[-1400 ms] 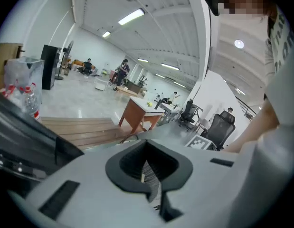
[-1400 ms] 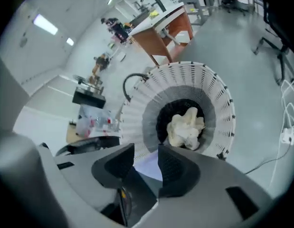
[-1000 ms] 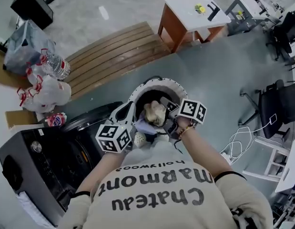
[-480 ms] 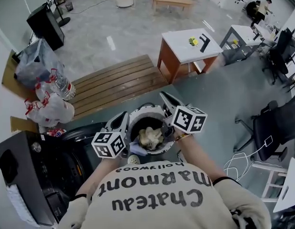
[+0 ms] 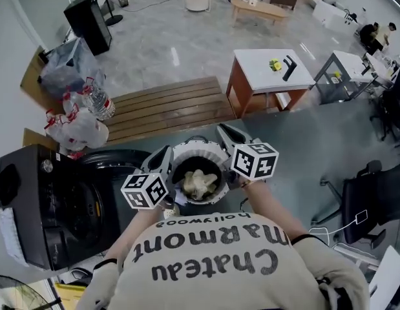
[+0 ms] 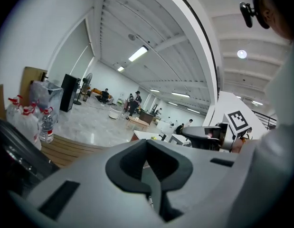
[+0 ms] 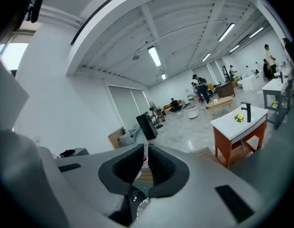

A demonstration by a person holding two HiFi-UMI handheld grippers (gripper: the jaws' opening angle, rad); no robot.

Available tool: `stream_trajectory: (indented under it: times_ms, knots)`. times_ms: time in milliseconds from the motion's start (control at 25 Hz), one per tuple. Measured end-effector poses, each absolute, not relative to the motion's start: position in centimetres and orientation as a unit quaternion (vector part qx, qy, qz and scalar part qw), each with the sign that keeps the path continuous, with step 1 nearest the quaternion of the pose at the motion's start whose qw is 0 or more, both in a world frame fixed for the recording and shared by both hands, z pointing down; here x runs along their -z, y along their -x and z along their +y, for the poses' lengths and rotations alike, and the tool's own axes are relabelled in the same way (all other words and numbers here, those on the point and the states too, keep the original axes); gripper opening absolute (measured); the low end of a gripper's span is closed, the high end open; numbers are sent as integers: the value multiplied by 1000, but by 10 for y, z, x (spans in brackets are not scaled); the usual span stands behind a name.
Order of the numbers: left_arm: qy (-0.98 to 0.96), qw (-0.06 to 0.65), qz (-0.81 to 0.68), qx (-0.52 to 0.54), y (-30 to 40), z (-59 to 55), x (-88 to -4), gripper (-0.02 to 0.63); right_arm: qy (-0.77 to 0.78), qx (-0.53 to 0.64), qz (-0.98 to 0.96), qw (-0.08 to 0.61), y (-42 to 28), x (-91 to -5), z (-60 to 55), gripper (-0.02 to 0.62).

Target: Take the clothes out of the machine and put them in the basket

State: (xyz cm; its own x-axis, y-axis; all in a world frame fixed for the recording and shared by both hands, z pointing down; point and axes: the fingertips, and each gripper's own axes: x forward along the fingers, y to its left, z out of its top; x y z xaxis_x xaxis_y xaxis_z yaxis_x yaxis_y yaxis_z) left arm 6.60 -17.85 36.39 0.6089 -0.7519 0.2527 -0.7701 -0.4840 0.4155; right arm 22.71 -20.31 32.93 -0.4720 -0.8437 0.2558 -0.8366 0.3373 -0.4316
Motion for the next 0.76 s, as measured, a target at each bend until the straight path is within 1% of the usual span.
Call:
stream_trajectory:
  times_ms: [360, 760]
  knots:
    - [-833, 238, -499, -9, -78, -140, -365, 8, 485, 256, 836, -14, -254, -344, -189, 51]
    - [-812, 242, -531, -3, -75, -117, -378, 8, 463, 264, 845, -23, -255, -362, -183, 51]
